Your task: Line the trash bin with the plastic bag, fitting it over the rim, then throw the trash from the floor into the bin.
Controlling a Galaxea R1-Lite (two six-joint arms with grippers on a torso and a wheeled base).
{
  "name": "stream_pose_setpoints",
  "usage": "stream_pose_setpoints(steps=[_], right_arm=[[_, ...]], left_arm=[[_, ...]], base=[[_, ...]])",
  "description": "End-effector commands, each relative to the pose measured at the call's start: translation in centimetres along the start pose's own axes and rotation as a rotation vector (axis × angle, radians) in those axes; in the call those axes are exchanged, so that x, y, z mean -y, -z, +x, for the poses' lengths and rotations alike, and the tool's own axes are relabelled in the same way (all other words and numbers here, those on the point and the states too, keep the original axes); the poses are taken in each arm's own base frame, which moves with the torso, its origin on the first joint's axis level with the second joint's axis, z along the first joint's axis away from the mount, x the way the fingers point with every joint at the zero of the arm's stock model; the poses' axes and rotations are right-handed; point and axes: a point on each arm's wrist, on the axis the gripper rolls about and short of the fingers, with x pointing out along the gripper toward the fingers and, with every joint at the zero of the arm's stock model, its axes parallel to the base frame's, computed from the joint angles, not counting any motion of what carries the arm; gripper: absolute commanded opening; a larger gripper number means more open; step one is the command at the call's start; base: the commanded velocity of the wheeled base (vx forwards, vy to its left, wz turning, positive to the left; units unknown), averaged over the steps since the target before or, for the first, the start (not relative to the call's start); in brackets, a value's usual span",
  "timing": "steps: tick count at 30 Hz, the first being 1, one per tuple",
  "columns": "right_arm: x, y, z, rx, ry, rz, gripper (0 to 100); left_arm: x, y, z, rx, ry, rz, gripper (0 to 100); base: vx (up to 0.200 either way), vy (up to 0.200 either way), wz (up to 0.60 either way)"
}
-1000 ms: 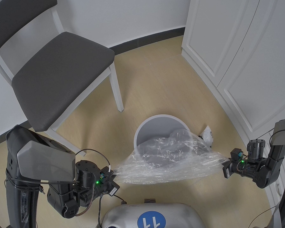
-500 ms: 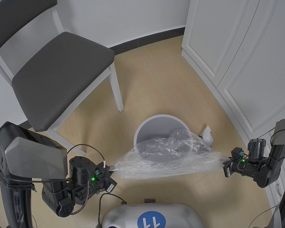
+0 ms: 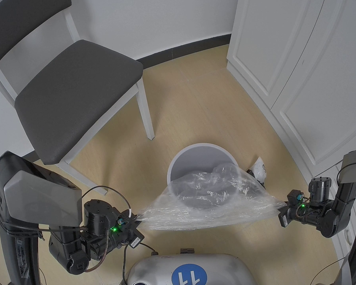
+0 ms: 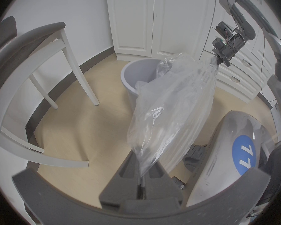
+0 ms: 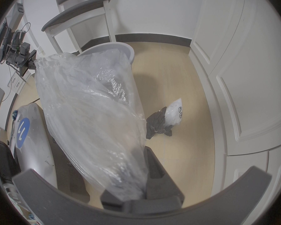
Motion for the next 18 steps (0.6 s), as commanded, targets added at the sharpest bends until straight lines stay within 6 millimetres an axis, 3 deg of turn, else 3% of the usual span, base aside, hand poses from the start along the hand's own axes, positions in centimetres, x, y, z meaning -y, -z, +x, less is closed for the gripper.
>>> stream_pose_setpoints(steps=[1, 8, 12, 18], right_arm=[[-0.7, 0.4, 1.3, -0.017, -0.017, -0.007, 0], [-1.7, 0.3, 2.2, -0.024, -0.023, -0.02, 0], [-1.9, 0.1, 3.2, 0.02, -0.008, 0.001, 0], [-2.1, -0.3, 4.9, 0.104, 0.094, 0.06, 0]], left_arm=[[0.5, 1.0, 1.6, -0.025, 0.011, -0.003, 0], [0.6, 1.3, 2.4, -0.03, 0.007, -0.007, 0], [0.6, 1.2, 3.9, -0.013, -0.027, -0.013, 0], [-0.1, -0.2, 5.4, 0.044, -0.121, -0.086, 0]], base=[[0.0, 0.0, 0.0], [0.0, 0.0, 0.0], [0.0, 0.0, 0.0], [0.0, 0.0, 0.0]])
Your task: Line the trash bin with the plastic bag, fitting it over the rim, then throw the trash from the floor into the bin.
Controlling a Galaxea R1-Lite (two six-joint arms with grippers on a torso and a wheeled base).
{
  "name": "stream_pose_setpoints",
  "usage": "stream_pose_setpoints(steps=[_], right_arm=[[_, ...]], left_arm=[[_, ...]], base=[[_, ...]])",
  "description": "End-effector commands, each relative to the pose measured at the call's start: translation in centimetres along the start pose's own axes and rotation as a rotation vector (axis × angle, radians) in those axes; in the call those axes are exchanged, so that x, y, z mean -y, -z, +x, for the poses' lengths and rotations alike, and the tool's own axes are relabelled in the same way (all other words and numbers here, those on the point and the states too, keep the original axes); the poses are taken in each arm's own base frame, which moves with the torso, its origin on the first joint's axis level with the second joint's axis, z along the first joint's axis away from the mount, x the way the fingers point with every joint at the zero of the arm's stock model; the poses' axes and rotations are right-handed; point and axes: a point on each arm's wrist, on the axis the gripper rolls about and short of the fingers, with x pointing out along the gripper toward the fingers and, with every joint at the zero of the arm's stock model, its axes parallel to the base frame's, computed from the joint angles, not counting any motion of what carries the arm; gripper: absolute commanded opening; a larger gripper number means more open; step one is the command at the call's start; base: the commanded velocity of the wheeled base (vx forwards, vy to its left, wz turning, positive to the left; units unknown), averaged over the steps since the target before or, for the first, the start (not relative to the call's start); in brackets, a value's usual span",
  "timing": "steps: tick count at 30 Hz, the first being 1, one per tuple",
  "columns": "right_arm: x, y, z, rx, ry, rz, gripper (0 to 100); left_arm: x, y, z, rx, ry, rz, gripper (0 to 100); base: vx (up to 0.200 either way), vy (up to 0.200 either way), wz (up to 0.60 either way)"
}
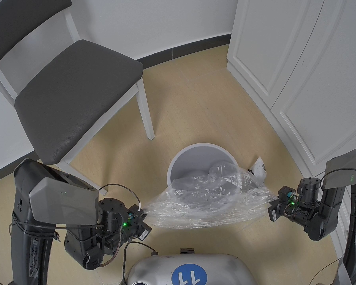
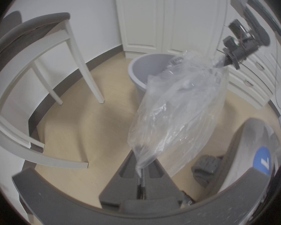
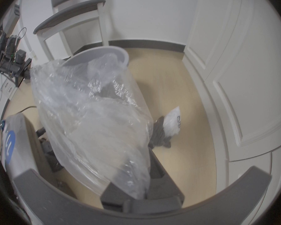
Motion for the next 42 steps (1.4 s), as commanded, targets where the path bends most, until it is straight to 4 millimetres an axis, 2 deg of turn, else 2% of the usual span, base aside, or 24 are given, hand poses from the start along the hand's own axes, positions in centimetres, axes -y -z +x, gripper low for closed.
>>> stream_pose_setpoints(steps=[1, 5, 12, 16, 27, 31, 42], right_arm=[[-0.8, 0.8, 1.7, 0.014, 0.024, 0.03, 0], [-0.7, 0.4, 2.1, 0.038, 0.033, 0.069, 0], [-1.2, -1.0, 3.1, 0.102, 0.025, 0.156, 0], [-0.8, -2.0, 3.1, 0.133, 0.057, 0.199, 0], [1.0, -0.9, 3.2, 0.101, 0.136, 0.198, 0], [0.8, -0.5, 3.3, 0.085, 0.127, 0.191, 0], [-0.4, -0.4, 3.3, 0.074, 0.094, 0.179, 0]], left_arm=[[-0.4, -1.1, 1.5, 0.051, -0.065, -0.071, 0], [-1.3, -2.7, 1.7, 0.109, -0.128, -0.13, 0], [-2.0, -3.4, 2.4, 0.145, -0.151, -0.156, 0], [-2.2, -3.5, 2.4, 0.151, -0.159, -0.163, 0], [-3.3, -2.3, 2.6, 0.113, -0.187, -0.168, 0], [-2.8, -1.7, 2.6, 0.09, -0.175, -0.161, 0], [-2.7, -1.7, 2.6, 0.09, -0.171, -0.159, 0]], base=[[0.0, 0.0, 0.0], [0.0, 0.0, 0.0], [0.0, 0.0, 0.0], [0.0, 0.0, 0.0], [0.0, 0.0, 0.0], [0.0, 0.0, 0.0], [0.0, 0.0, 0.0]])
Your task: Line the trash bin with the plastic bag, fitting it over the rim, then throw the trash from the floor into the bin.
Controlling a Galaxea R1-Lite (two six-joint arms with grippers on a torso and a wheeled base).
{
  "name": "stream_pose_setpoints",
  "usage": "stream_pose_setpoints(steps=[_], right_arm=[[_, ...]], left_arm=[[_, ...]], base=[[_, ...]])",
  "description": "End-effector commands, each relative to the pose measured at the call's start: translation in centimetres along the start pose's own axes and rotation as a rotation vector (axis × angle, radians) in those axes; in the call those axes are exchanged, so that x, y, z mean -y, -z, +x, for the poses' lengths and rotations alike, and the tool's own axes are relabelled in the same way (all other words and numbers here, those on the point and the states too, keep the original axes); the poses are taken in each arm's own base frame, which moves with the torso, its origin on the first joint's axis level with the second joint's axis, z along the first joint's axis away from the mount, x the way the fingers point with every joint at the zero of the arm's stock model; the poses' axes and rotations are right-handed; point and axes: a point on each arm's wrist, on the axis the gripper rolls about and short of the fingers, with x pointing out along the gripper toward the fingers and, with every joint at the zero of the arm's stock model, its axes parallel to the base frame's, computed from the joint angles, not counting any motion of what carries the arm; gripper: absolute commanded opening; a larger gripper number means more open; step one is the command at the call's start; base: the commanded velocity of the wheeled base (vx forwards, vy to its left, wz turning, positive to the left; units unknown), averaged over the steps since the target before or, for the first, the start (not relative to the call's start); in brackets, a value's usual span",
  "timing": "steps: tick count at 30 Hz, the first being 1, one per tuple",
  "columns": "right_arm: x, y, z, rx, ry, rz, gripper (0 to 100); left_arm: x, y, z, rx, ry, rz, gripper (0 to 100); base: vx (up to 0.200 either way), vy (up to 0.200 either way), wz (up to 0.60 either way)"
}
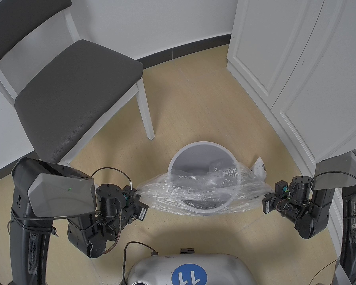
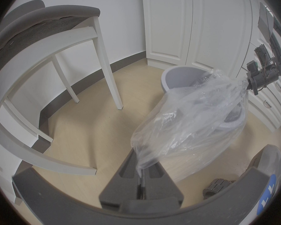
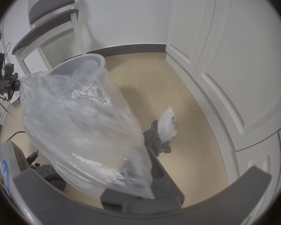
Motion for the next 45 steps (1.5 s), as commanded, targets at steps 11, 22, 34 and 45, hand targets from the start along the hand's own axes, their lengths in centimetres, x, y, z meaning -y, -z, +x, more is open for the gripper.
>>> stream_pose_setpoints(steps=[11, 22, 34, 45], right_arm=[[-0.3, 0.0, -0.7, -0.001, -0.011, -0.002, 100], [1.8, 0.5, -1.9, 0.01, -0.164, 0.038, 100], [8.1, 4.7, -3.4, 0.069, -0.547, 0.203, 100], [9.5, 5.7, -3.1, 0.063, -0.58, 0.321, 100]], left_arm=[[-0.3, -0.4, -0.3, 0.009, -0.006, -0.006, 0], [-0.3, -0.5, -0.7, 0.007, 0.004, -0.005, 0], [-0.4, -0.4, -0.6, 0.006, 0.0, -0.005, 0], [-0.3, -0.1, -0.6, -0.005, 0.001, 0.0, 0]], base=[[0.0, 0.0, 0.0], [0.0, 0.0, 0.0], [0.0, 0.0, 0.0], [0.0, 0.0, 0.0]])
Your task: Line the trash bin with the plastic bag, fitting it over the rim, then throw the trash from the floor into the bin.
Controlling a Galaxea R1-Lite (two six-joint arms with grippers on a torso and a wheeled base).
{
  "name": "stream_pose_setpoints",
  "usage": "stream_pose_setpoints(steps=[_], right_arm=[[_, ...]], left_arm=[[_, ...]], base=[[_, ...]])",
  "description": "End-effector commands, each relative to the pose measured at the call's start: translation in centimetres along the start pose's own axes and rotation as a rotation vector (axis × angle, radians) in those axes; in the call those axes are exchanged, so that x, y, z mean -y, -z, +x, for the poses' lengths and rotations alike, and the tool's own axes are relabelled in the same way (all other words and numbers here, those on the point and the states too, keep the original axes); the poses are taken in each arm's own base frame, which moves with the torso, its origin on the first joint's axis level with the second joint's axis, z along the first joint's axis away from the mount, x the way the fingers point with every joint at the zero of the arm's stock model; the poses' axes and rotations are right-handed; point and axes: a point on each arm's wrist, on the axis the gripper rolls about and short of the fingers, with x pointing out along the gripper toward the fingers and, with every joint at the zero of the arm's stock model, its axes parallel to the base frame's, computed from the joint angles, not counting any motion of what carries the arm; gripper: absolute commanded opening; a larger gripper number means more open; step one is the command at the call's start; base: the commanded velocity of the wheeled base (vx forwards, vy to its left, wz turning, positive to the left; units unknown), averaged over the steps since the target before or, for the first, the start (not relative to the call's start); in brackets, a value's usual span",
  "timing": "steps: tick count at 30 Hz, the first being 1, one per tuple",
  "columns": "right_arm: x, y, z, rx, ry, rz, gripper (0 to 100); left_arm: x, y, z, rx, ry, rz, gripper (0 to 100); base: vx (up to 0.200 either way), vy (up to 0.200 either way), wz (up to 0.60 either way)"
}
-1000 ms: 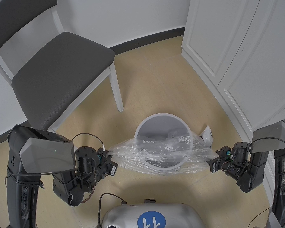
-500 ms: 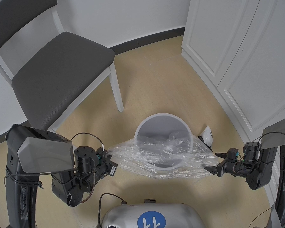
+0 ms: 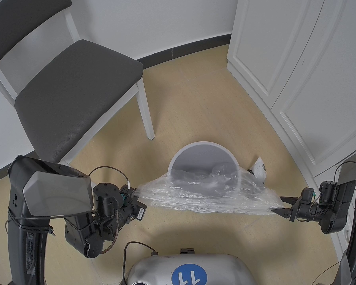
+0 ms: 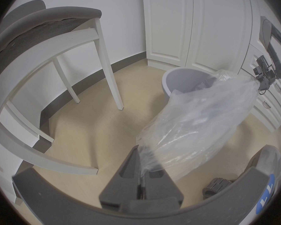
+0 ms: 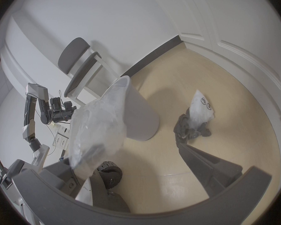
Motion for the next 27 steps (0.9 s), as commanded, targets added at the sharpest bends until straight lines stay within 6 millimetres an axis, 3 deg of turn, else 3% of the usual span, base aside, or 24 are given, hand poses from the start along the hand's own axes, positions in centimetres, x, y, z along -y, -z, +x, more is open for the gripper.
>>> stream_pose_setpoints(steps=[1, 7, 12, 22, 27], right_arm=[[0.8, 0.5, -0.4, 0.012, 0.009, 0.018, 100], [0.5, 0.1, -0.1, 0.013, -0.007, 0.031, 100], [-1.6, -0.8, 1.1, 0.0, -0.07, -0.004, 100], [-8.0, -2.9, 2.9, -0.039, -0.047, -0.106, 100], [-10.2, -3.8, 2.2, -0.029, -0.071, -0.155, 100]], left_arm=[[0.0, 0.2, 0.0, -0.006, 0.0, 0.003, 0], [0.3, 0.4, 0.0, -0.013, 0.006, 0.007, 0], [0.6, 0.3, -0.2, -0.01, 0.018, 0.011, 0], [2.8, 0.6, -1.9, -0.04, 0.095, 0.045, 0], [2.8, 0.6, -2.4, -0.052, 0.103, 0.05, 0]], base=[[0.0, 0.0, 0.0], [0.0, 0.0, 0.0], [0.0, 0.0, 0.0], [0.0, 0.0, 0.0], [0.0, 0.0, 0.0]])
